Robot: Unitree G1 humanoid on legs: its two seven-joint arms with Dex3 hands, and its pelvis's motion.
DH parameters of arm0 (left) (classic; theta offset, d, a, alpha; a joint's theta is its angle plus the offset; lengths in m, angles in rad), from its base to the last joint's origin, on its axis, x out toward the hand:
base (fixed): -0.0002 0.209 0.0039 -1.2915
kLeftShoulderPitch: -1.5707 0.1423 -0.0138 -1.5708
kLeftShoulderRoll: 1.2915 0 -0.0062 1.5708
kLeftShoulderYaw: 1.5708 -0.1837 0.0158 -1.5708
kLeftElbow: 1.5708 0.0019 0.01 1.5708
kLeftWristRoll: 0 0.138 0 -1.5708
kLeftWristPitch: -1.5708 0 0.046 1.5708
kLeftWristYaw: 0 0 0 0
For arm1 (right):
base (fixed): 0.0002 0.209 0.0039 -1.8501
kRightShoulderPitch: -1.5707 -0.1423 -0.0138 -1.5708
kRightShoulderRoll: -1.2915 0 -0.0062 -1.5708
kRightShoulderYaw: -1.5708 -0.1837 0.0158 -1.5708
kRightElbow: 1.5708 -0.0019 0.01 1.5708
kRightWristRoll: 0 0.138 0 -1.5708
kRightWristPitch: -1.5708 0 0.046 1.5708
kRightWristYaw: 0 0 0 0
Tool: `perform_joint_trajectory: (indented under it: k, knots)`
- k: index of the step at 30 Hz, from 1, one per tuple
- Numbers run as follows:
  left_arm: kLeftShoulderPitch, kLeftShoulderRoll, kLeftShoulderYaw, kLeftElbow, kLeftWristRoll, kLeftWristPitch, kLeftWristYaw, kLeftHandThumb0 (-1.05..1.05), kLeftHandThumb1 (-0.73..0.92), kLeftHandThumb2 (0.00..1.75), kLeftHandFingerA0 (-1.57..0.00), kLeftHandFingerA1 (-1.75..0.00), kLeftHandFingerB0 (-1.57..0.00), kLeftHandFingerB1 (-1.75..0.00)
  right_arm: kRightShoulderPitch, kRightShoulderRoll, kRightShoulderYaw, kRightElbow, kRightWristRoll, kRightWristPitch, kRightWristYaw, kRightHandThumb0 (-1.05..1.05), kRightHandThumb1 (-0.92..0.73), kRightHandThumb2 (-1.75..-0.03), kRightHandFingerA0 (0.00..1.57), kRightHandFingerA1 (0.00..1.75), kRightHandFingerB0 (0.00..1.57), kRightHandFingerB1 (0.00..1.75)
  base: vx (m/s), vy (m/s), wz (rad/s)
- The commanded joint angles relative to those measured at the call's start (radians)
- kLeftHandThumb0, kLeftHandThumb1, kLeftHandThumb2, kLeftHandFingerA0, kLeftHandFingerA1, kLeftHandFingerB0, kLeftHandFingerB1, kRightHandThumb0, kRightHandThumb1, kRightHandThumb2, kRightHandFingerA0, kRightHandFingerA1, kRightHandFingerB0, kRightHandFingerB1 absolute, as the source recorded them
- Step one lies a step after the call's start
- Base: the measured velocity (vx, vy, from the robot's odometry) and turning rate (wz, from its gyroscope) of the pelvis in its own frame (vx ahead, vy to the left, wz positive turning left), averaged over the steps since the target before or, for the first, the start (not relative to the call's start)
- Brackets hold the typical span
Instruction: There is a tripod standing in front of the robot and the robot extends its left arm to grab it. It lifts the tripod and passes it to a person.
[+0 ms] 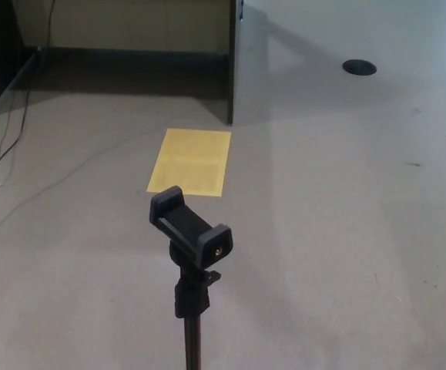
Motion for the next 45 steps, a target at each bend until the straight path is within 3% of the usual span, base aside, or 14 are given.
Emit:
perform_joint_trajectory:
  k: [1, 18, 20, 22, 24, 25, 26, 28, 31, 33, 34, 36, 37, 45]
  knots:
    - [0.013, -0.016, 0.055, -0.065, -0.101, -0.117, -0.127, -0.23, 0.21, 0.81, -0.11, -0.51, -0.10, -0.51, -0.012, -0.015, -0.001, 0.018, -0.010, -0.036, -0.006, -0.37, -0.68, -0.61, 0.66, 0.42, 0.25, 0.30, 0.00, 0.000, 0.00]
    - [-0.144, -0.092, -0.051, -0.600, -0.139, 0.167, -0.297, -0.58, 0.35, 0.65, -0.18, -0.40, -0.09, -0.32, -0.041, -0.003, -0.015, 0.023, 0.003, -0.045, 0.002, -0.35, -0.67, -0.61, 0.65, 0.45, 0.26, 0.30, 0.00, 0.000, 0.00]
    - [-0.175, -0.102, -0.078, -0.614, -0.137, 0.187, -0.312, -0.30, 0.12, 0.77, -0.03, -0.49, 0.00, -0.47, -0.040, -0.005, -0.019, 0.020, 0.005, -0.044, 0.006, -0.34, -0.67, -0.60, 0.67, 0.51, 0.25, 0.30, 0.00, 0.000, 0.00]
    - [-0.199, -0.111, -0.095, -0.614, -0.138, 0.181, -0.325, -0.30, 0.13, 0.77, -0.04, -0.50, 0.00, -0.48, -0.045, -0.005, -0.022, 0.025, 0.004, -0.045, 0.007, -0.26, -0.50, -0.96, 0.58, 0.69, 0.10, 0.46, 0.00, 0.000, 0.00]
    - [-0.220, -0.115, -0.108, -0.607, -0.137, 0.174, -0.337, -0.61, 0.36, 0.66, -0.12, -0.41, -0.08, -0.26, -0.049, -0.003, -0.026, 0.026, 0.008, -0.043, 0.013, -0.34, -0.67, -0.60, 0.68, 0.51, 0.25, 0.30, 0.00, 0.000, 0.00]
    - [-0.228, -0.118, -0.118, -0.615, -0.133, 0.189, -0.339, -0.61, 0.36, 0.67, -0.12, -0.41, -0.08, -0.26, -0.050, -0.005, -0.026, 0.024, 0.006, -0.045, 0.017, -0.27, -0.50, -0.96, 0.58, 0.69, 0.09, 0.46, 0.00, 0.000, 0.00]
    - [-0.232, -0.123, -0.131, -0.639, -0.126, 0.218, -0.332, -0.60, 0.37, 0.69, -0.13, -0.41, -0.06, -0.25, -0.050, -0.004, -0.031, 0.022, 0.011, -0.044, 0.023, -0.34, -0.67, -0.60, 0.67, 0.54, 0.25, 0.30, 0.00, 0.000, 0.00]
    - [-0.246, -0.142, -0.155, -0.652, -0.117, 0.224, -0.331, -0.59, 0.36, 0.68, -0.12, -0.41, -0.07, -0.23, -0.053, -0.003, -0.034, 0.025, 0.009, -0.046, 0.021, -0.27, -0.49, -0.95, 0.62, 0.72, 0.10, 0.46, 0.00, 0.000, 0.00]
    - [-0.248, -0.153, -0.181, -0.679, -0.103, 0.253, -0.321, -0.56, 0.35, 0.67, -0.12, -0.40, -0.07, -0.24, -0.051, -0.004, -0.028, 0.025, -0.003, -0.045, 0.015, -0.35, -0.68, -0.61, 0.69, 0.55, 0.26, 0.30, 0.00, 0.000, 0.00]
    - [-0.247, -0.165, -0.193, -0.700, -0.111, 0.273, -0.324, -0.29, 0.16, 0.78, -0.02, -0.48, 0.00, -0.48, -0.053, -0.003, -0.034, 0.027, 0.004, -0.048, 0.019, -0.25, -0.50, -0.97, 0.64, 0.73, 0.11, 0.47, 0.00, 0.000, 0.00]
    - [-0.249, -0.170, -0.200, -0.703, -0.111, 0.280, -0.325, -0.54, 0.36, 0.67, -0.14, -0.41, -0.06, -0.23, -0.054, -0.002, -0.036, 0.029, 0.006, -0.049, 0.021, -0.33, -0.67, -0.60, 0.69, 0.66, 0.26, 0.30, 0.00, 0.000, 0.00]
    - [-0.255, -0.176, -0.210, -0.710, -0.109, 0.296, -0.326, -0.55, 0.36, 0.66, -0.13, -0.40, -0.07, -0.24, -0.057, -0.002, -0.037, 0.028, 0.007, -0.049, 0.026, -0.33, -0.67, -0.60, 0.69, 0.66, 0.26, 0.30, 0.00, 0.000, 0.00]
    - [-0.256, -0.181, -0.215, -0.712, -0.107, 0.297, -0.326, -0.54, 0.36, 0.66, -0.13, -0.40, -0.06, -0.23, -0.059, -0.001, -0.038, 0.027, 0.008, -0.046, 0.030, -0.26, -0.49, -0.96, 0.62, 0.73, 0.10, 0.46, 0.00, 0.000, 0.00]
    - [-0.263, -0.234, -0.258, -0.706, -0.105, 0.294, -0.334, -0.50, 0.35, 0.70, -0.08, -0.42, -0.04, -0.21, -0.069, 0.000, -0.027, 0.027, -0.004, -0.040, 0.030, -0.36, -0.67, -0.61, 0.64, 0.41, 0.26, 0.30, 0.00, 0.000, 0.00]
